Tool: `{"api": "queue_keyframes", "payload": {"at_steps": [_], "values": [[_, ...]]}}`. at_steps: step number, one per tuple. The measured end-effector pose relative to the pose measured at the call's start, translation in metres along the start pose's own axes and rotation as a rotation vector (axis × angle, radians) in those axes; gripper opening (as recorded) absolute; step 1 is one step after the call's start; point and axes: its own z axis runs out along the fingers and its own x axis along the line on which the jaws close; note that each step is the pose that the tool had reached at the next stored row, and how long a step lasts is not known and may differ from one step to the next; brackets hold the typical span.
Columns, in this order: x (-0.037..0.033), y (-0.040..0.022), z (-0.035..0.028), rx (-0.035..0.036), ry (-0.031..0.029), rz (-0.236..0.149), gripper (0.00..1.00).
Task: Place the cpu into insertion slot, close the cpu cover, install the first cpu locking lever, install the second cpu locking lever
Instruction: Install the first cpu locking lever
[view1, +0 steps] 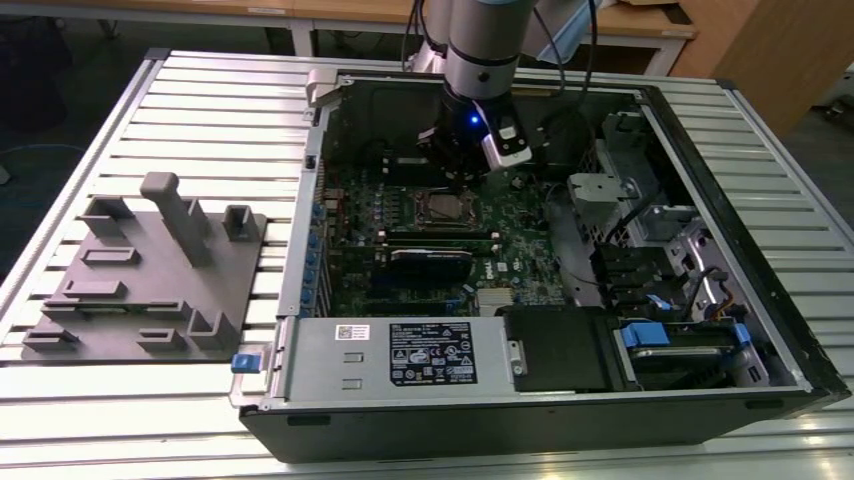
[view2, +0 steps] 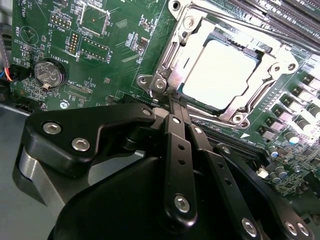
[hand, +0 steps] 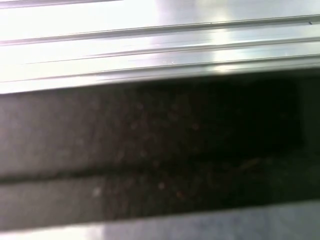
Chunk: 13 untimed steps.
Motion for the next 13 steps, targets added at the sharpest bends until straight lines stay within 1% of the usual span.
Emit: {"api": "queue_keyframes", "payload": {"at_steps": [3, 10, 13], "values": [[0.0000, 0.0002, -0.0001, 0.0036, -0.0003, 0.000, 0.11], [-0.0001, 0.0018, 0.0003, 0.0063, -0.0006, 0.000, 0.11], [-0.0001, 0.0025, 0.0006, 0.0091, -0.0009, 0.000, 0.11]]}}
